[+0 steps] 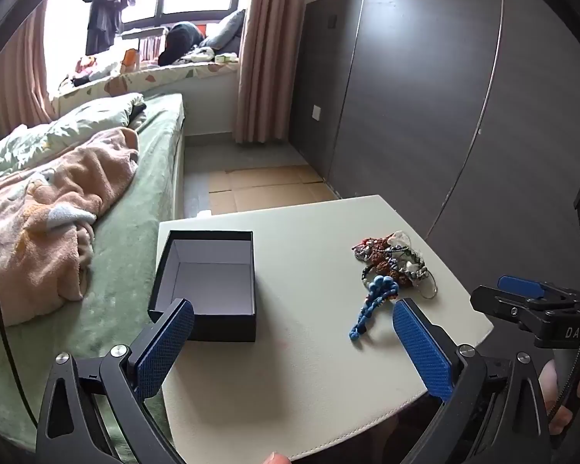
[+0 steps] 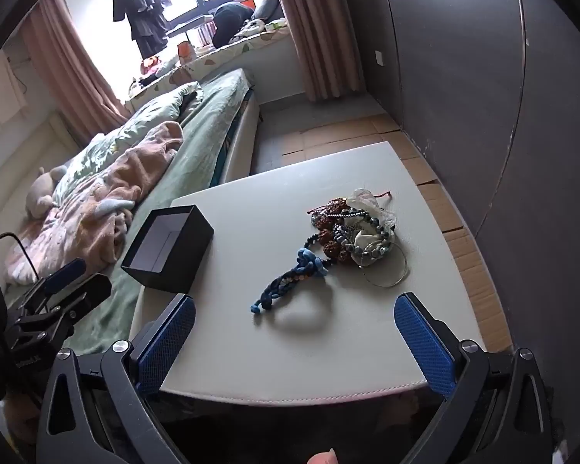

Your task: Organize jewelry

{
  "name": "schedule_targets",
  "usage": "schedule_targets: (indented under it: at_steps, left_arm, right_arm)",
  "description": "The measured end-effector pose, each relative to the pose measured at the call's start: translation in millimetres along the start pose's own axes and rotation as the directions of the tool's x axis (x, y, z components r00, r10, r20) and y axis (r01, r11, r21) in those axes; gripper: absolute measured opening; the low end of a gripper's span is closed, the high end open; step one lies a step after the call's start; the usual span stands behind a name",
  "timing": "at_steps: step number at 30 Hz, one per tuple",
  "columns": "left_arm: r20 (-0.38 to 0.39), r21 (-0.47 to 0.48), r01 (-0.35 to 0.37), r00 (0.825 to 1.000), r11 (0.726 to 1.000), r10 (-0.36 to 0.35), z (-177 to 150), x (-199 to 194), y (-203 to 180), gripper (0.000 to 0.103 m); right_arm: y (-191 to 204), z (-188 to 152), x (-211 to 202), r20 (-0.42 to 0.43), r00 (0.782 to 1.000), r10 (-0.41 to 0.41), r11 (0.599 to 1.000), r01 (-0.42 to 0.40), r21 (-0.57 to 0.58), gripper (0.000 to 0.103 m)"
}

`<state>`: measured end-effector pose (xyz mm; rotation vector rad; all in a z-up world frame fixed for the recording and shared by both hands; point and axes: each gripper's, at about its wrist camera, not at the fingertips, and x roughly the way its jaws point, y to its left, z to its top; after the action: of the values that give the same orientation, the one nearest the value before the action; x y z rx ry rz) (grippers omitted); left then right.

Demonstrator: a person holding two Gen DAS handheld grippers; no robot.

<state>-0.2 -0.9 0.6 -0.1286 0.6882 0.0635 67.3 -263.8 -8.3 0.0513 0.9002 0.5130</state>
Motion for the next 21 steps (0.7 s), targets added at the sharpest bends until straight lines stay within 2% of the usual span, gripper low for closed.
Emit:
schedule_targets:
  at_steps: [4,5,11,21]
  left_arm:
    - [0.004,0.018,-0.018,1.000,1.000,0.018,-1,0,-7,0.103]
    - [0.004,0.006,0.024,1.000,1.000,-0.024,-5,2,-2,0.103]
    - [-0.012,-0.006,0.048,0.999,0.999,-0.048,-1,-1,-1,0.103]
    - [0.019,0.009,0.027,0.999,1.000,-0.027,1,-2,-2,0.102]
  right_arm:
    - [1,0,8,-0.023,1.000,0.003,1.000,-0.003,-0.005,0.103]
    - [0,-2,5,0.002,1.000,-0.001,1.000,0.001,-0.003,0.103]
    - [0,-2,-2,0.012,1.000,-0.025,1.000,0.025,-0.001,0.103]
    - [-4,0,0,0.009,0.999,-0.043,0.999,0.043,0.003,0.103]
